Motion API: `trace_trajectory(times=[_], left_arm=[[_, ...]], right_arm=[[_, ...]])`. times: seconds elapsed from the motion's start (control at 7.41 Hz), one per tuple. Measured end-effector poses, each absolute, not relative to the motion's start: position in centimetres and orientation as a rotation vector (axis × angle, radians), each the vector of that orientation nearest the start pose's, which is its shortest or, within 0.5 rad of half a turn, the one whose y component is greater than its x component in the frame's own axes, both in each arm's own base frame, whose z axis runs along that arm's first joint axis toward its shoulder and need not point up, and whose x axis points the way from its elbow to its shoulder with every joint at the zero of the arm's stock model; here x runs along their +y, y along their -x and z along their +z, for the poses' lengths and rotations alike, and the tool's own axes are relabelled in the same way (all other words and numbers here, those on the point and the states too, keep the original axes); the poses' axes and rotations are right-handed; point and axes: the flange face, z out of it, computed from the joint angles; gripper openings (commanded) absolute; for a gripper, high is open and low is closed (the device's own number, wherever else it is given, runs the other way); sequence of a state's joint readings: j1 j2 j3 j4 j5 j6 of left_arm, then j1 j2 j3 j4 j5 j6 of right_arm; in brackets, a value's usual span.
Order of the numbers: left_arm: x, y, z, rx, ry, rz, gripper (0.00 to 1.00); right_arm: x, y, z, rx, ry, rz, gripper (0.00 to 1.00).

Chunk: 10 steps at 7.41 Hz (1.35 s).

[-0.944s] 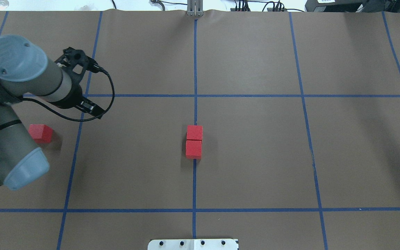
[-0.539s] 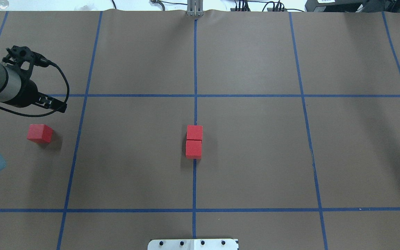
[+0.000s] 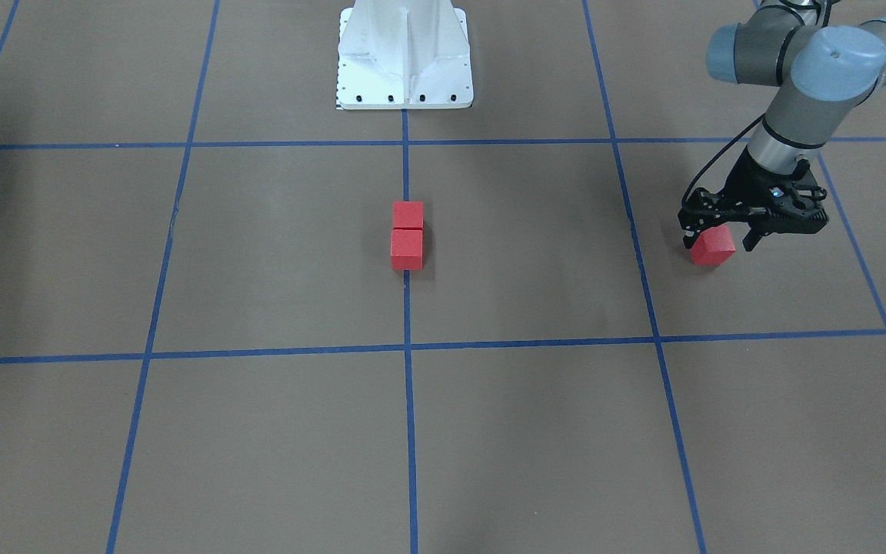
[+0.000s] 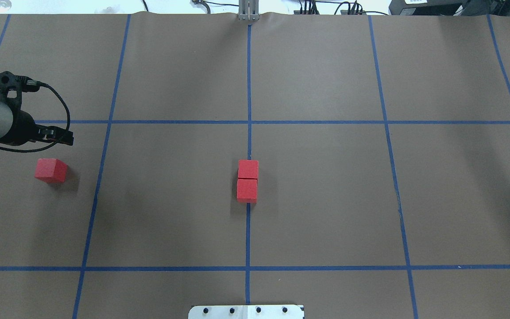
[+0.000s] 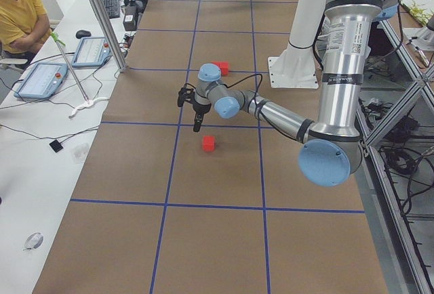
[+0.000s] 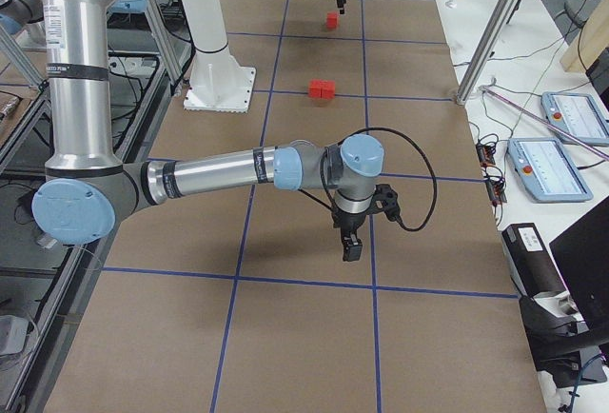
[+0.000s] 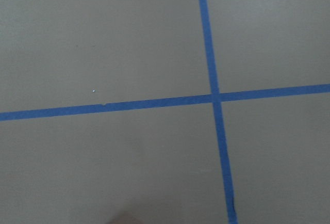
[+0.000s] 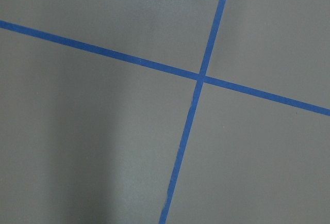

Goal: Form red blocks into L shape at center
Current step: 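Move the left gripper to the remaining red cube farthest toward its side, then grasp the remaining red cube with the left gripper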

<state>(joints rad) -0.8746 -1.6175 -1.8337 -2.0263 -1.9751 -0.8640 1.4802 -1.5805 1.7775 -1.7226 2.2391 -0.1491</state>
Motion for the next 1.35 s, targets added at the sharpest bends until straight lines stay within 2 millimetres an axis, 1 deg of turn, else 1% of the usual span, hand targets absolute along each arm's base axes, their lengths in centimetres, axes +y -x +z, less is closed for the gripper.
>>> trace_trajectory(times=[0.27,0.54,0.67,0.94,1.35], left_arm=[[-45.5,-25.9,49.2,0.802,-0.276,0.050,1.00],[-45.0,-25.7,51.1,0.786,-0.265,0.064,1.00],[-44.9,-26.1,51.8,0.782,-0.250,0.053,1.00],[-44.4,-27.5,52.8,0.778,-0.209,0.028,0.97],[-44.0,-29.0,54.9,0.782,-0.195,0.039,0.84]], right_arm=[[-48.8,-2.8,58.4,-0.667,-0.066,-0.250,1.00],[-48.8,-2.8,58.2,-0.667,-0.069,-0.251,1.00],[-48.8,-2.8,58.2,-0.667,-0.070,-0.251,1.00],[-48.9,-2.8,58.1,-0.667,-0.073,-0.252,1.00],[-48.9,-2.8,58.0,-0.667,-0.074,-0.252,1.00]])
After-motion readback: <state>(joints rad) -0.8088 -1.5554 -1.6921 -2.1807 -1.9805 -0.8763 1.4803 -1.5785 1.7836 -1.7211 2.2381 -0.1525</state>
